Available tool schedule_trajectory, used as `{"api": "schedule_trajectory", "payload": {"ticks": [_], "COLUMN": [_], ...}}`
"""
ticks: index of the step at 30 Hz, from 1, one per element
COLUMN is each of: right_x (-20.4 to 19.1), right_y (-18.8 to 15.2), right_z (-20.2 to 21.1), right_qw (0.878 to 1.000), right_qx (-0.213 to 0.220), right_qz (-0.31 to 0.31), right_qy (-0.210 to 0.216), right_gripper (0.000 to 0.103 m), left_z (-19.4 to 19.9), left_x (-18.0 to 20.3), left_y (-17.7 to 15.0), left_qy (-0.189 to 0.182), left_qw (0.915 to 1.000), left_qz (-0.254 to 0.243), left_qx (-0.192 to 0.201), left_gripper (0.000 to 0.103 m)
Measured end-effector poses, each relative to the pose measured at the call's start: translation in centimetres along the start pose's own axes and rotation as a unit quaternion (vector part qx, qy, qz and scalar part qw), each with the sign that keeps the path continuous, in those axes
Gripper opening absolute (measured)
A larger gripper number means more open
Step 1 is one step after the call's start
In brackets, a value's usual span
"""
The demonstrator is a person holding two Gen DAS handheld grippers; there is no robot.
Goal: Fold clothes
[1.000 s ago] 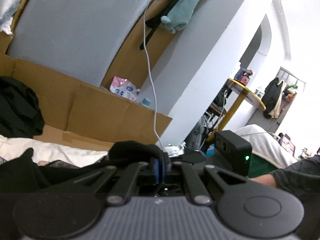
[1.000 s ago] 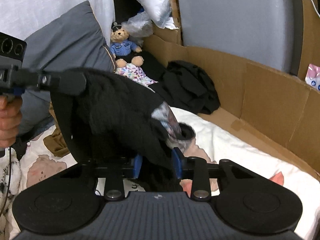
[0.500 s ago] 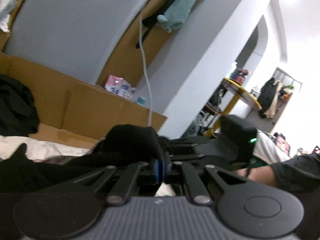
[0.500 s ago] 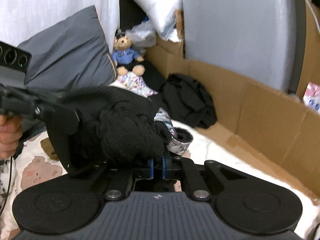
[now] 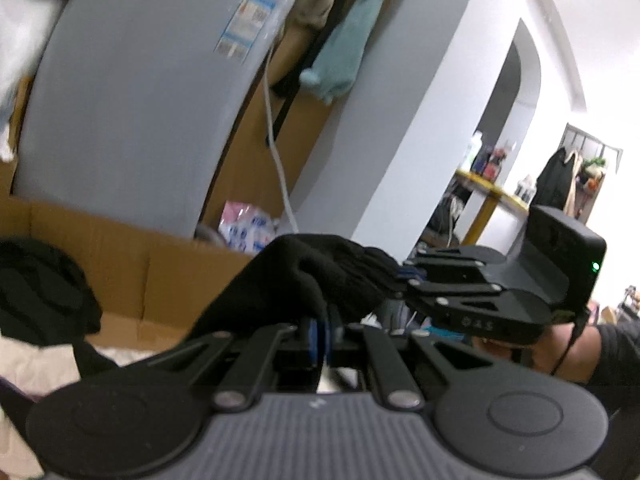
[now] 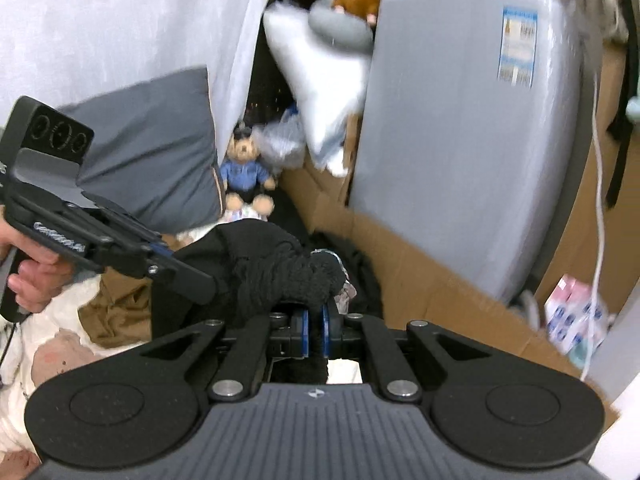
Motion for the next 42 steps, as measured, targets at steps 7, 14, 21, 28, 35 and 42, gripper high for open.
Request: {"api": "schedule_trajectory", "payload": {"ticks": [7, 14, 21, 28, 35, 42], "right_x": [-0.4, -1.7, -1.6, -1.6, -0.7, -0.1], "right_y": [4.8, 6.9, 6.4, 1.7, -1.1, -1.8], "right_z": [5.6, 8.4, 10.2, 8.2, 7.3, 7.3], "right_qw": [0.999, 0.999, 0.999, 0.999, 0.997, 0.995], "right_qx": [0.033, 0.032, 0.029, -0.028, -0.056, -0.063], "right_qz": [0.009, 0.028, 0.007, -0.015, -0.056, -0.069], "right_qy": [-0.004, -0.024, -0.026, -0.014, -0.011, -0.022], "right_gripper": [0.007, 0.007, 0.007, 0.007, 0.007, 0.007], "left_z": [0.8, 1.2, -0.2, -1.6, -3.3, -3.8], "left_x": [3.8, 5.0, 5.4, 2.9, 3.1, 2.5], "left_y": [3.8, 4.5, 2.1, -4.0, -6.1, -7.5], "left_qy": [-0.003, -0.028, -0.018, 0.035, 0.077, 0.098], "left_qw": [0.9993, 0.9965, 0.9979, 0.9977, 0.9947, 0.9882], "left_qz": [-0.022, -0.004, 0.004, 0.058, 0.053, 0.075], "left_qx": [0.029, 0.079, 0.062, 0.005, -0.042, -0.091], "left_gripper": [0.004, 0.004, 0.004, 0.006, 0.028, 0.081]}}
Point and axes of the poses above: each gripper's, at about its wrist camera, not at the fingertips, and z roughly against the way its jaws point, x to its right, y to its top, the point moved 7 cm from there along -z, roughly the way its jaws point, and after that the axes turned 2 degrees about z, right-handed, at the moved point
